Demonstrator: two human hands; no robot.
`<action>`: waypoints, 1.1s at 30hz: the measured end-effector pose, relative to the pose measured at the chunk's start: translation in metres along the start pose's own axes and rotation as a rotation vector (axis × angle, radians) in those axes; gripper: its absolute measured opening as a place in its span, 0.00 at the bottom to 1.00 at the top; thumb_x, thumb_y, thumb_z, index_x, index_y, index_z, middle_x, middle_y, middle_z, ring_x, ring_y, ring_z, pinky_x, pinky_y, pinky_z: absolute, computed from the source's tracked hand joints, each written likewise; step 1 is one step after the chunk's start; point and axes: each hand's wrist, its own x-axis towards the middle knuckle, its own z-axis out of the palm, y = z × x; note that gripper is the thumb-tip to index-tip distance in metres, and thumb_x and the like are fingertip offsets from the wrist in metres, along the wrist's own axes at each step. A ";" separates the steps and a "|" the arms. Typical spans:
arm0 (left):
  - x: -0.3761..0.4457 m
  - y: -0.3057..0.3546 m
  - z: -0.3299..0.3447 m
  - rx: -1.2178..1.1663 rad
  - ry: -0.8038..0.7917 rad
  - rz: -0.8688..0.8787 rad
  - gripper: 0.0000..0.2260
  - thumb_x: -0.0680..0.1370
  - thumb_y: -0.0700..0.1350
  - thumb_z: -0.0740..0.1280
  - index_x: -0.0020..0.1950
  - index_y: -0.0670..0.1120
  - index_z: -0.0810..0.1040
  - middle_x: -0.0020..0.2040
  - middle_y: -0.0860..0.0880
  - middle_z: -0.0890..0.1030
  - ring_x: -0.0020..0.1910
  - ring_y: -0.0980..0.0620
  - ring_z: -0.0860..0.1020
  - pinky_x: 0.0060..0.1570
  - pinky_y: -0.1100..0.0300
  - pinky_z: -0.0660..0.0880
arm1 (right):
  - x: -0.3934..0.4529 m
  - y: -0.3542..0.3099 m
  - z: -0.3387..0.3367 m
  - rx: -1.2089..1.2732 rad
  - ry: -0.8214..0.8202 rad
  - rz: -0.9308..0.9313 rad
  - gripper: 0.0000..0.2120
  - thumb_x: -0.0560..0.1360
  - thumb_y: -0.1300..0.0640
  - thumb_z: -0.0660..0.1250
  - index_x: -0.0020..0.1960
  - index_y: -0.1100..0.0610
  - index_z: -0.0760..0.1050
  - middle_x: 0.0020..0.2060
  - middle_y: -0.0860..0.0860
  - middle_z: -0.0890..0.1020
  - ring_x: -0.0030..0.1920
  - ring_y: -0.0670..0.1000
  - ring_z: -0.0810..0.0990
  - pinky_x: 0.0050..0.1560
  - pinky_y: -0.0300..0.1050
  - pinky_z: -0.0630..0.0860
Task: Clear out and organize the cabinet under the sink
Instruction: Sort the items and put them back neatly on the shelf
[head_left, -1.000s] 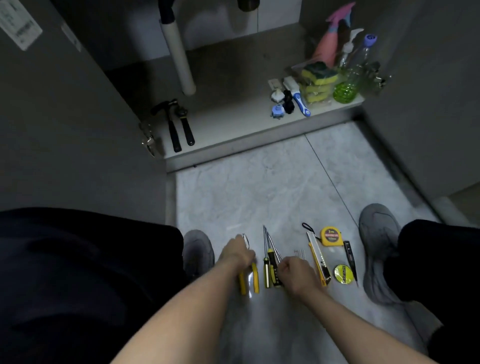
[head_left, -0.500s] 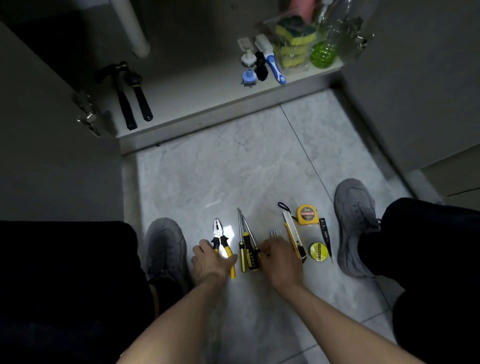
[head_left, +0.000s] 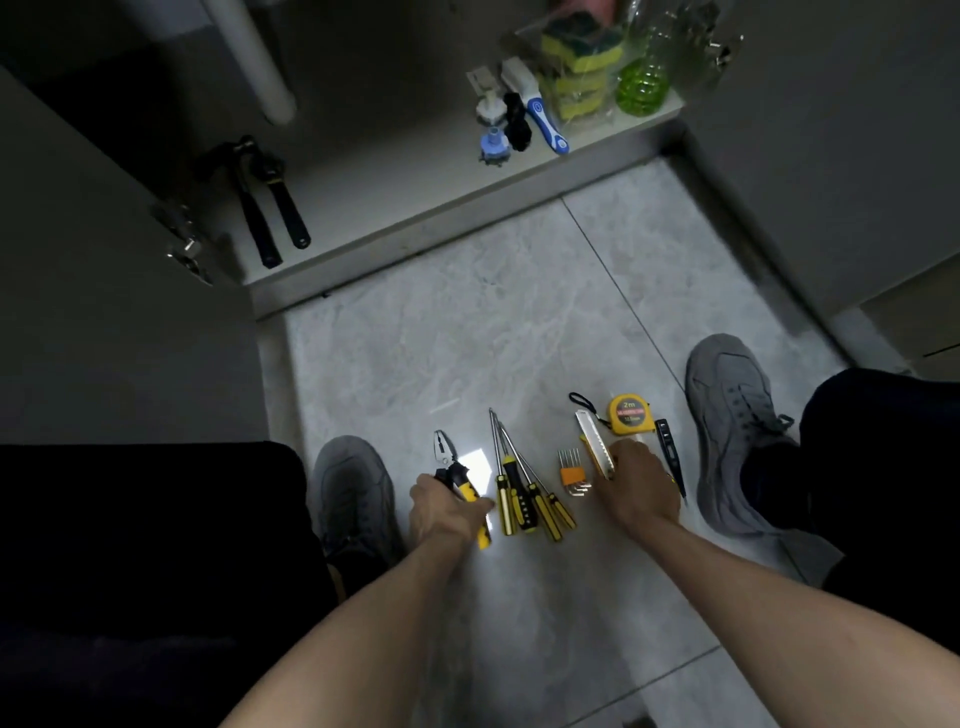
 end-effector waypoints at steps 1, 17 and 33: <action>0.000 0.002 -0.005 0.003 0.005 0.011 0.34 0.64 0.56 0.81 0.61 0.42 0.71 0.59 0.43 0.76 0.56 0.41 0.79 0.52 0.47 0.80 | 0.000 -0.001 -0.002 0.036 0.015 -0.005 0.07 0.74 0.54 0.68 0.50 0.54 0.74 0.50 0.53 0.77 0.53 0.58 0.77 0.43 0.50 0.71; 0.084 0.197 -0.170 -0.200 0.226 0.209 0.25 0.66 0.54 0.73 0.58 0.43 0.74 0.57 0.45 0.78 0.54 0.42 0.80 0.51 0.51 0.79 | 0.082 -0.170 -0.059 0.504 0.103 -0.256 0.09 0.68 0.51 0.74 0.45 0.45 0.76 0.42 0.44 0.81 0.43 0.48 0.80 0.45 0.51 0.76; 0.247 0.255 -0.293 0.105 0.184 0.196 0.22 0.65 0.54 0.80 0.46 0.44 0.75 0.51 0.44 0.78 0.53 0.41 0.81 0.43 0.47 0.84 | 0.238 -0.370 -0.107 0.384 0.041 -0.423 0.08 0.67 0.50 0.73 0.44 0.48 0.76 0.36 0.44 0.79 0.42 0.50 0.80 0.40 0.45 0.73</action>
